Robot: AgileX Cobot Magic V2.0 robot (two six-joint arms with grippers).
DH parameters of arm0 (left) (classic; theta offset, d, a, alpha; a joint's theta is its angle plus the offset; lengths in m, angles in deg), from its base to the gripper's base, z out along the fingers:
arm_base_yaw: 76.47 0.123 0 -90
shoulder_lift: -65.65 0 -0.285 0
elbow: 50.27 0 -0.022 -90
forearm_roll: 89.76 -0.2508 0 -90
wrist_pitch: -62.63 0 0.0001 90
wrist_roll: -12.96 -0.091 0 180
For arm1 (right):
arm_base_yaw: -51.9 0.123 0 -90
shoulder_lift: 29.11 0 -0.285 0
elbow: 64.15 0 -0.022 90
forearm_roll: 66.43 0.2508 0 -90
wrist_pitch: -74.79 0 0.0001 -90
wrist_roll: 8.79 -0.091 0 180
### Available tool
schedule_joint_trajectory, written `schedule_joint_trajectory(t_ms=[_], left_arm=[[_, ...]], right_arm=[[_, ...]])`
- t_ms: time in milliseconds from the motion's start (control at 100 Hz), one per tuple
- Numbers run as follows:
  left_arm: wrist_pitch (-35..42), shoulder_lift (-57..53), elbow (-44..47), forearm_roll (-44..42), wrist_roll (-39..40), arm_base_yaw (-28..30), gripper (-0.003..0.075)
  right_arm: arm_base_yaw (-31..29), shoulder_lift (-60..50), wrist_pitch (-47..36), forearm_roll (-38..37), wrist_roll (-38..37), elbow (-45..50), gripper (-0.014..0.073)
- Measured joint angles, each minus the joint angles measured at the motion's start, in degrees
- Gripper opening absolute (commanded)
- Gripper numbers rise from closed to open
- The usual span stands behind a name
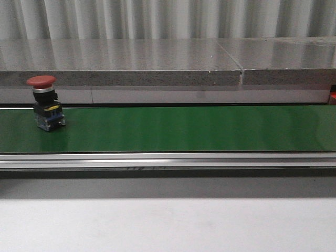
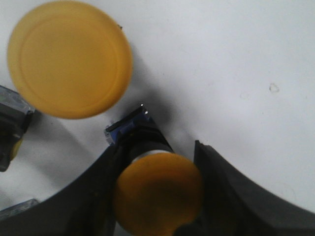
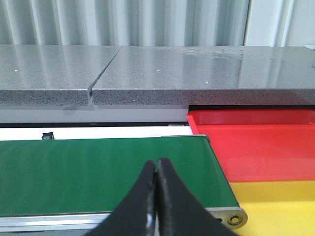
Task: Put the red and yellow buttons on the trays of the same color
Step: 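Return the left gripper to the pile and grasp a yellow button, then carry the yellow button to the belt and release it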
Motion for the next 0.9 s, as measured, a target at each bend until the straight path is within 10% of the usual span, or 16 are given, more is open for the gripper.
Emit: schedule_joint_trajectory(t_ms=[900], left_arm=[[-9.2,-19.4,8.1,6.7,-28.2,-0.3,0.0206]], right_arm=[[0.0,0.0,0.0,0.0,-0.1,0.0,-0.0066]])
